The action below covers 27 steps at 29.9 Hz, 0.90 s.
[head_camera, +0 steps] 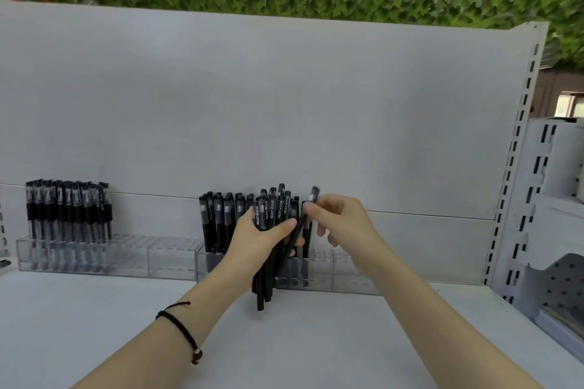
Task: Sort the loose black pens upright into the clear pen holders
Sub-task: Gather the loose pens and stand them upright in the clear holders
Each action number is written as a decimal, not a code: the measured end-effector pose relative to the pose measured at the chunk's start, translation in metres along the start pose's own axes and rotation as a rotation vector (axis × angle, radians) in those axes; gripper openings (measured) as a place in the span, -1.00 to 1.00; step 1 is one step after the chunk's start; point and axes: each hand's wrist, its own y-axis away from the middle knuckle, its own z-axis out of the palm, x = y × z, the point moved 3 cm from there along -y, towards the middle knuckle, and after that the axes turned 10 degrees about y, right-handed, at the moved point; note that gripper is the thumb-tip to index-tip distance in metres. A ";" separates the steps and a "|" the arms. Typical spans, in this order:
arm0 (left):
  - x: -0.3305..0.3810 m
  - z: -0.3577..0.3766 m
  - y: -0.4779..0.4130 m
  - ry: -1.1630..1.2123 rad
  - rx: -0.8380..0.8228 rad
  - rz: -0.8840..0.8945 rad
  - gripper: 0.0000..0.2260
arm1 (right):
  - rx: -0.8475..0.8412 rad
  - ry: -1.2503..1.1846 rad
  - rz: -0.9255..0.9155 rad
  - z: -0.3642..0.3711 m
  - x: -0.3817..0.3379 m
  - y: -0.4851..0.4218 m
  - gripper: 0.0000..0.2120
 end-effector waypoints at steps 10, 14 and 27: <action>-0.009 -0.012 -0.002 -0.013 0.065 -0.012 -0.87 | 0.442 0.043 -0.096 -0.027 0.011 -0.008 -0.85; -0.007 -0.009 -0.001 -0.037 0.050 0.003 -0.86 | 0.453 0.215 -0.166 -0.023 0.013 -0.008 -0.85; -0.004 -0.001 0.005 -0.011 0.009 -0.054 -0.88 | 0.190 0.576 -0.072 0.006 0.025 -0.013 -0.83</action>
